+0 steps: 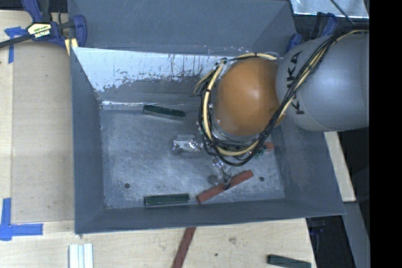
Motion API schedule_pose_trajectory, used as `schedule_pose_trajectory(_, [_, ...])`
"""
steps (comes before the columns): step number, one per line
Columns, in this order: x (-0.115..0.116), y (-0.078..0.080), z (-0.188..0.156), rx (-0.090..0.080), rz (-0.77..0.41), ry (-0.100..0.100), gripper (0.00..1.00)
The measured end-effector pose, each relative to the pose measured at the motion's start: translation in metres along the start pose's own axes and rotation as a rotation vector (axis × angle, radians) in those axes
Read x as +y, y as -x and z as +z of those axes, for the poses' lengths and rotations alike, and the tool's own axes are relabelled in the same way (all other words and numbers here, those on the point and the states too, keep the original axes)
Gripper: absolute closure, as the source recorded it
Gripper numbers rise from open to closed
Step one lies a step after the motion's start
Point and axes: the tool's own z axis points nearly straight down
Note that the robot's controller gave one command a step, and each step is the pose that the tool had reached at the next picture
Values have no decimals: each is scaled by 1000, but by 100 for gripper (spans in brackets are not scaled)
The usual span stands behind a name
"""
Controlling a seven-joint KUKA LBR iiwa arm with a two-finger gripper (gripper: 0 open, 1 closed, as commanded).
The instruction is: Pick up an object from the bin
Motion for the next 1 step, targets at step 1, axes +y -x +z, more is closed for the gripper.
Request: schedule_pose_trajectory(1, [-26,-30,-54,1,-60,4,0])
